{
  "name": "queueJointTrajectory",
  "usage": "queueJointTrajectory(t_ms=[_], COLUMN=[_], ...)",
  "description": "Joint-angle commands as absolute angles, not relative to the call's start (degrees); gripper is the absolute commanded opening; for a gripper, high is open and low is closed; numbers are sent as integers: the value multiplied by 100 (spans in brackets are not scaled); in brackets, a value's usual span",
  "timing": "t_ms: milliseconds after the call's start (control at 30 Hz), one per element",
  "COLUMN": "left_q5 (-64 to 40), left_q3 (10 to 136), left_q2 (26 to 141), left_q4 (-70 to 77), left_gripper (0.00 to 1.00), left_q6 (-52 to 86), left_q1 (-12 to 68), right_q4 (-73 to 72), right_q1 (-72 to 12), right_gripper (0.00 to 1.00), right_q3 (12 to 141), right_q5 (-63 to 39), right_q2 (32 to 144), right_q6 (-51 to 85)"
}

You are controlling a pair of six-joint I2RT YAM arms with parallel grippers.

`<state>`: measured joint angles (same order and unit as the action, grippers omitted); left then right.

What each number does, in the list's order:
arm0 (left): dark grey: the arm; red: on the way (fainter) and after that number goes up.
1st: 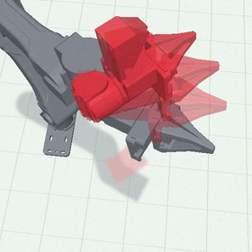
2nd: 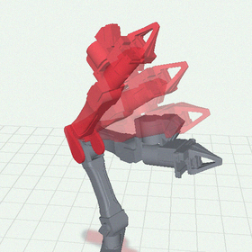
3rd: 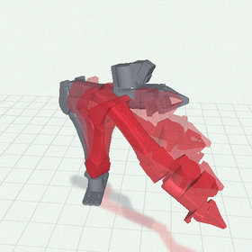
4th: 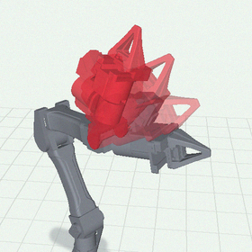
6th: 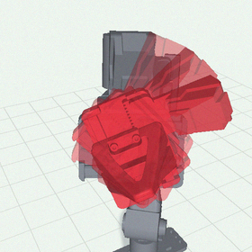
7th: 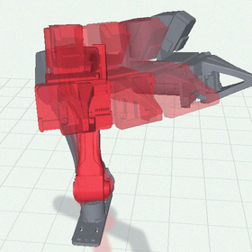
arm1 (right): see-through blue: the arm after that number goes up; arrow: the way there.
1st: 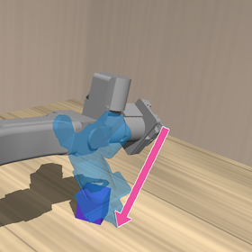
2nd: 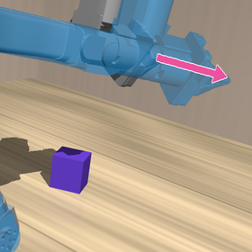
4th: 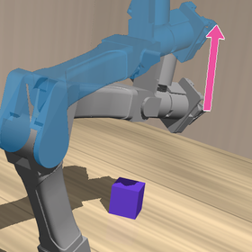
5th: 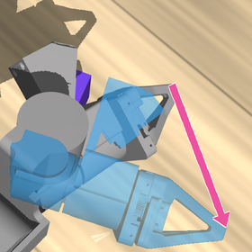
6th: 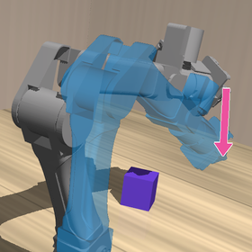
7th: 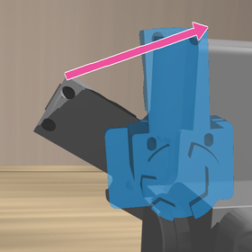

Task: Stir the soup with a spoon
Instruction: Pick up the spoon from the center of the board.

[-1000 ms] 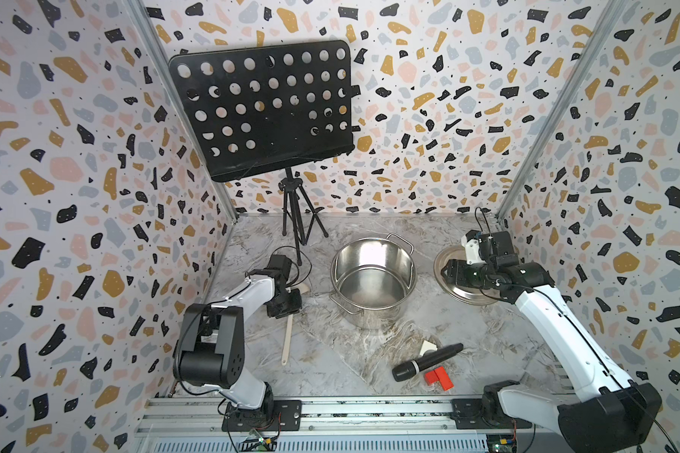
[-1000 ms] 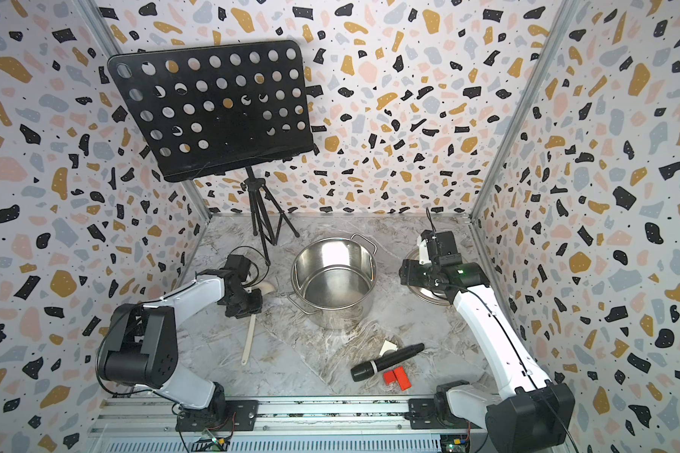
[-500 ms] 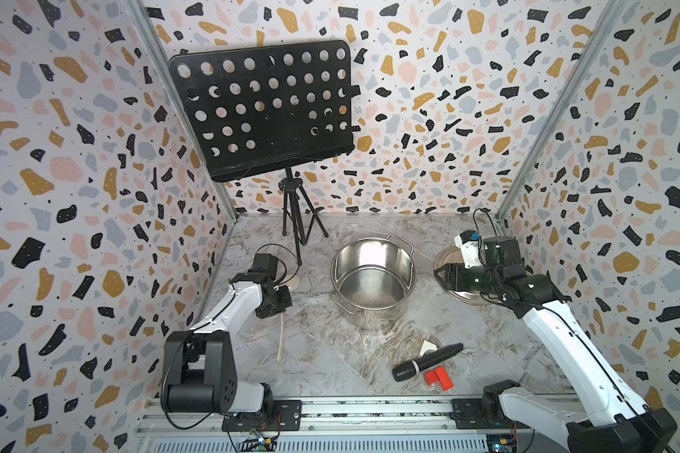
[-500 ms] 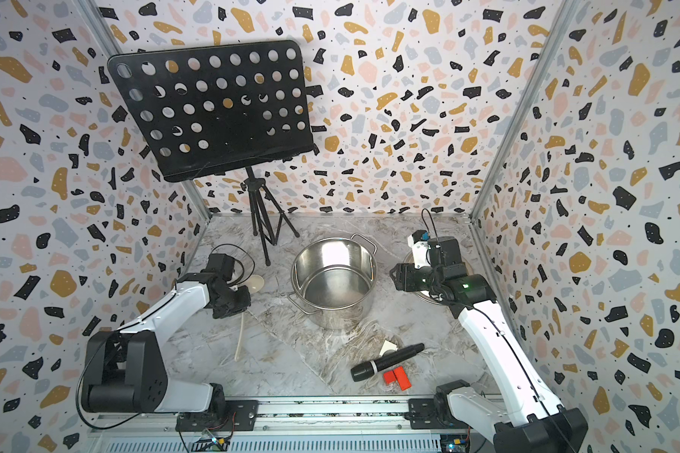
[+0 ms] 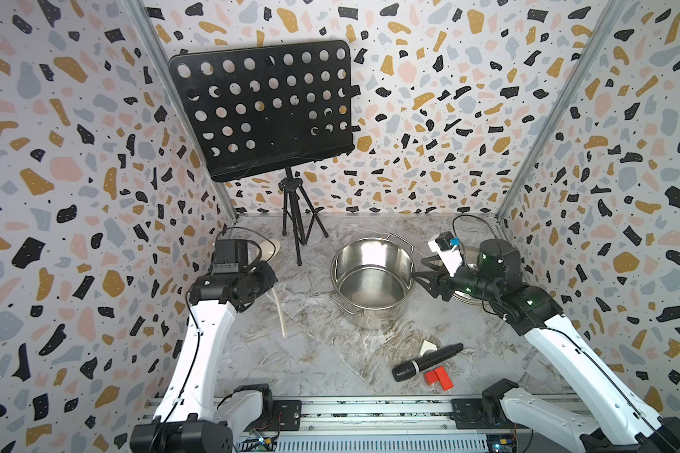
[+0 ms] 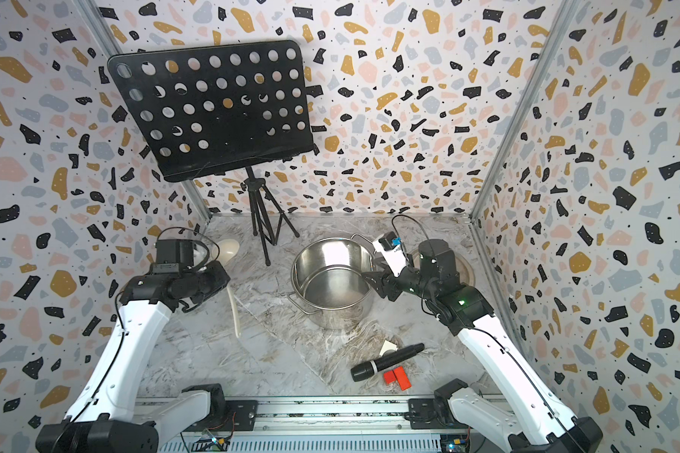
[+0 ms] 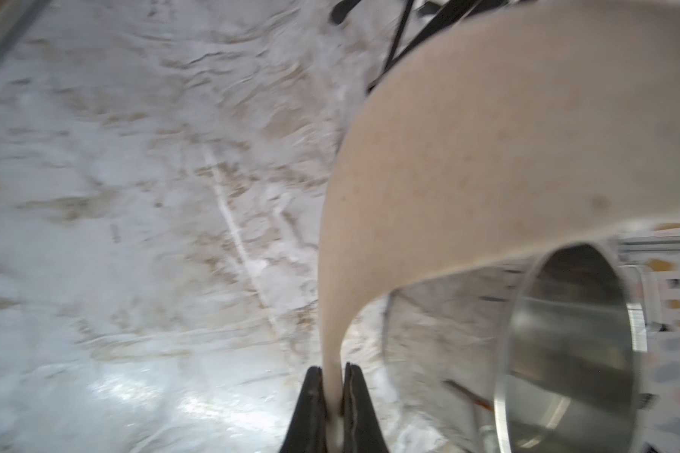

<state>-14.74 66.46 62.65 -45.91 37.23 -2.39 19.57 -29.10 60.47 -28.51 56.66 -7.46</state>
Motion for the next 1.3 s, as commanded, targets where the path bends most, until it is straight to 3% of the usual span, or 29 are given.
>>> queueJointTrajectory(t_ms=[0, 300, 433, 800, 1000, 1267], left_q5=[-2987, -3564, -3961, -4115, -4087, -4012], left_q3=[6659, 7095, 7270, 7196, 7112, 6925], left_q2=[6353, 6836, 7076, 7137, 7100, 6976], left_q4=[-3470, -1780, -1488, -1414, -1270, -1172], left_gripper=[0, 0, 0, 0, 0, 0], left_q6=[5411, 7398, 7701, 7906, 8029, 8078], left_q1=[109, 1761, 2180, 2538, 2630, 2642], right_q4=[1132, 1262, 897, -1349, -1168, -1298], right_q1=[-3277, -4242, -4440, -5001, -5244, -5520], right_gripper=[58, 62, 63, 60, 59, 43], right_q3=[6003, 5836, 5559, 5132, 5213, 5288], right_q5=[-3196, -2368, -2031, -1514, -1796, -1802], right_q2=[5622, 5636, 5599, 5754, 5921, 6064], right_q6=[-2398, -6143, -7145, -7468, -7740, -7906])
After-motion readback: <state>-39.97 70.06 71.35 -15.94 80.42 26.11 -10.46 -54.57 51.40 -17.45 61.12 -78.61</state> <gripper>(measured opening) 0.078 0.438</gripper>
